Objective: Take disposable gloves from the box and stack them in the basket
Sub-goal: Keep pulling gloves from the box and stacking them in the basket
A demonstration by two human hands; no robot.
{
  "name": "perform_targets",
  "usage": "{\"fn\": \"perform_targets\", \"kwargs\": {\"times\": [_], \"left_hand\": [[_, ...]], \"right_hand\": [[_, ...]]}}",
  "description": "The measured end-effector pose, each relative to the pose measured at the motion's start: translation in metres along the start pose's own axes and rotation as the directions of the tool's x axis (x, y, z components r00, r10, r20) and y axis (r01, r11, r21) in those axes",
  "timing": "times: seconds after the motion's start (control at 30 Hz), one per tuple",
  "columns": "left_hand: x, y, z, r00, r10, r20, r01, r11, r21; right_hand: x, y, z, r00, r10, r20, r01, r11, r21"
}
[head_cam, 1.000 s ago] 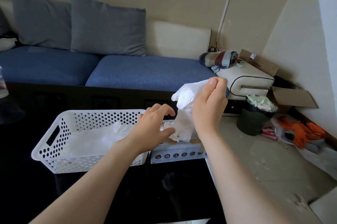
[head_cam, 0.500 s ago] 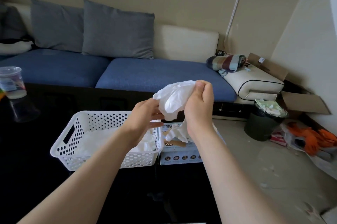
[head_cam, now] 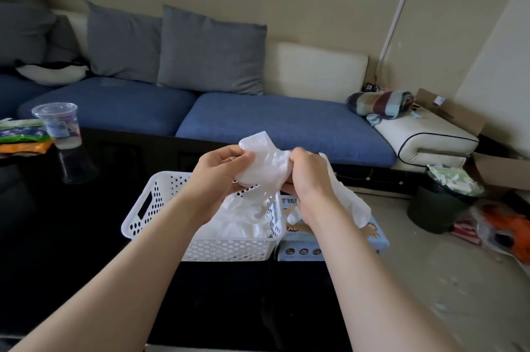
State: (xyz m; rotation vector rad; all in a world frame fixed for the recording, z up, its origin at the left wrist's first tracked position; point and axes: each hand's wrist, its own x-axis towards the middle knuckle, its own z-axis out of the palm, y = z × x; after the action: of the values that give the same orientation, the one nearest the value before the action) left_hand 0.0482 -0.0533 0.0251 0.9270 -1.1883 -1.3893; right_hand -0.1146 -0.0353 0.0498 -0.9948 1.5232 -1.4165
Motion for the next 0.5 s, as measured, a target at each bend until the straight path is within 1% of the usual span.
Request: {"fn": "perform_targets", "kwargs": {"times": [0.07, 0.13, 0.17, 0.23, 0.33, 0.4, 0.5], "left_hand": [[-0.002, 0.001, -0.005, 1.0, 0.013, 0.017, -0.013, 0.999, 0.031], [-0.006, 0.003, -0.009, 0.998, 0.035, 0.052, -0.04, 0.994, 0.098], [-0.007, 0.003, -0.011, 0.997, 0.045, 0.064, -0.053, 0.99, 0.133], [-0.008, 0.005, -0.014, 0.997, 0.061, 0.052, -0.069, 0.983, 0.169], [-0.006, 0.005, -0.02, 0.999, 0.044, -0.02, -0.04, 0.986, 0.164], [-0.005, 0.004, -0.023, 0.998, 0.016, -0.068, -0.006, 0.99, 0.144], [-0.003, 0.002, -0.027, 0.994, -0.059, -0.094, 0.077, 0.979, 0.191]], "right_hand": [[-0.005, -0.002, 0.003, 0.994, 0.052, 0.092, -0.047, 0.998, -0.051], [-0.006, -0.002, 0.003, 0.983, 0.052, 0.178, -0.029, 0.992, -0.126], [-0.007, -0.002, 0.003, 0.976, 0.029, 0.214, 0.004, 0.988, -0.153], [-0.005, 0.001, 0.005, 0.97, -0.056, 0.238, 0.1, 0.979, -0.18], [-0.002, 0.008, 0.009, 0.961, -0.154, 0.229, 0.203, 0.956, -0.21], [-0.001, 0.01, 0.01, 0.955, -0.176, 0.239, 0.229, 0.949, -0.216], [0.0, 0.01, 0.01, 0.944, -0.198, 0.266, 0.256, 0.944, -0.208]]}}
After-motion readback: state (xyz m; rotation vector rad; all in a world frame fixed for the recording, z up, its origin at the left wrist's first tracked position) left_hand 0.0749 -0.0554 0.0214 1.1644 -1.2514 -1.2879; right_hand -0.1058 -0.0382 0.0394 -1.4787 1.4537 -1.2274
